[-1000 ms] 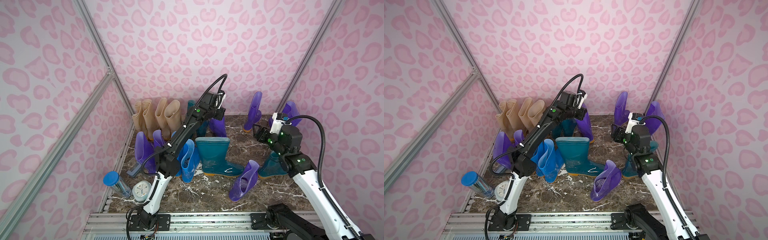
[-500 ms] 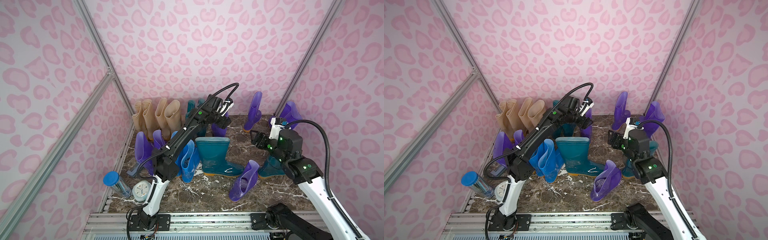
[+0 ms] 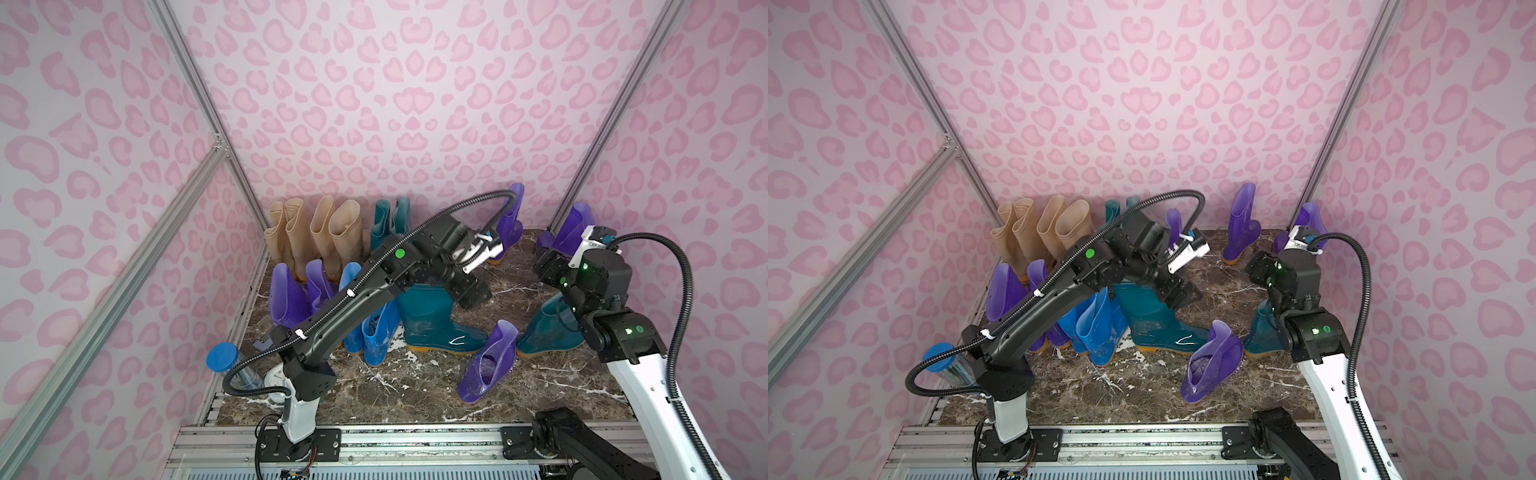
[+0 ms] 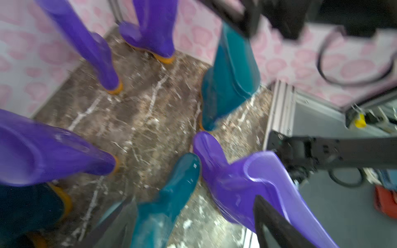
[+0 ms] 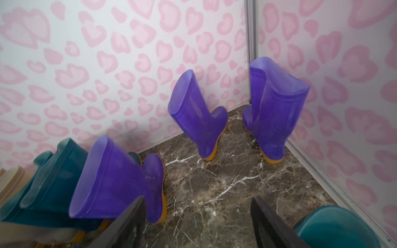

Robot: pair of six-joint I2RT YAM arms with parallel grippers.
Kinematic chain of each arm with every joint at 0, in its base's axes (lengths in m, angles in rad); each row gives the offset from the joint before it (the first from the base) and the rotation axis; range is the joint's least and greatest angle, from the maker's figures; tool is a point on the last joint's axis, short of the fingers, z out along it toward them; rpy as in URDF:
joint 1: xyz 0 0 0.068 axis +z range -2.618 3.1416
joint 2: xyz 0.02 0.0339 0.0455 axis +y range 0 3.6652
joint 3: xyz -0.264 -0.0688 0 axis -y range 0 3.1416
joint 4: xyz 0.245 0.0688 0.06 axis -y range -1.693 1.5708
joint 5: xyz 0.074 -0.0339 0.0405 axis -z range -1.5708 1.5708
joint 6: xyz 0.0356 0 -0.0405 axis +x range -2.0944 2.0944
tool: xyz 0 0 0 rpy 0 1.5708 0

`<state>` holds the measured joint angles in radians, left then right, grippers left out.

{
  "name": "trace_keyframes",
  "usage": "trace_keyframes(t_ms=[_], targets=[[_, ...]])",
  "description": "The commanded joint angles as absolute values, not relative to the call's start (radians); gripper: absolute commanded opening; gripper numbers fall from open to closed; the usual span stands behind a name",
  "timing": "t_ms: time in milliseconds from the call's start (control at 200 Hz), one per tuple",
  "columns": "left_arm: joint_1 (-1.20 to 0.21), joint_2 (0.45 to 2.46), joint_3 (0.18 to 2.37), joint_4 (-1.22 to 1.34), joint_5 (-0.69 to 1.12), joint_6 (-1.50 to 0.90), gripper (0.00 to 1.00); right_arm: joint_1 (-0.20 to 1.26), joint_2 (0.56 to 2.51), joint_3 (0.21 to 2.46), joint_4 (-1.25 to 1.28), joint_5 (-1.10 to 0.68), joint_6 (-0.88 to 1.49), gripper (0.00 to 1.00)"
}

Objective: Match and arrange rain boots in pairs
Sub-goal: Adjust the rain boot at the center of the board, then pick up the rain boot at the center of the board.

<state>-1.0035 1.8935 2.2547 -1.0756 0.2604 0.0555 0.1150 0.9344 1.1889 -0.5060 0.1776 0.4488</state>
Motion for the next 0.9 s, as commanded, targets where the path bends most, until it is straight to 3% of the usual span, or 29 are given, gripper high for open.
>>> trace_keyframes(t_ms=[0,295,590,735,860,895], targets=[[-1.047,1.84,2.174,-1.134,0.311,0.001,0.87,0.031,0.949,1.193,-0.437,0.009,0.441,0.79],[-1.074,1.869,2.126,-0.986,0.538,-0.101,0.89,0.018,0.923,1.174,-0.45,-0.076,0.442,0.79],[-1.114,2.075,2.324,-1.074,0.46,-0.083,0.84,0.018,0.868,1.154,-0.507,-0.035,0.401,0.79],[-1.136,2.135,2.37,-1.125,0.339,-0.077,0.67,0.016,0.867,1.163,-0.513,-0.019,0.384,0.79],[-1.136,2.138,2.368,-1.126,0.289,-0.089,0.37,0.014,0.864,1.167,-0.501,-0.019,0.376,0.79],[-1.137,2.138,2.371,-1.122,0.29,-0.094,0.23,0.014,0.863,1.167,-0.499,-0.018,0.376,0.79]])
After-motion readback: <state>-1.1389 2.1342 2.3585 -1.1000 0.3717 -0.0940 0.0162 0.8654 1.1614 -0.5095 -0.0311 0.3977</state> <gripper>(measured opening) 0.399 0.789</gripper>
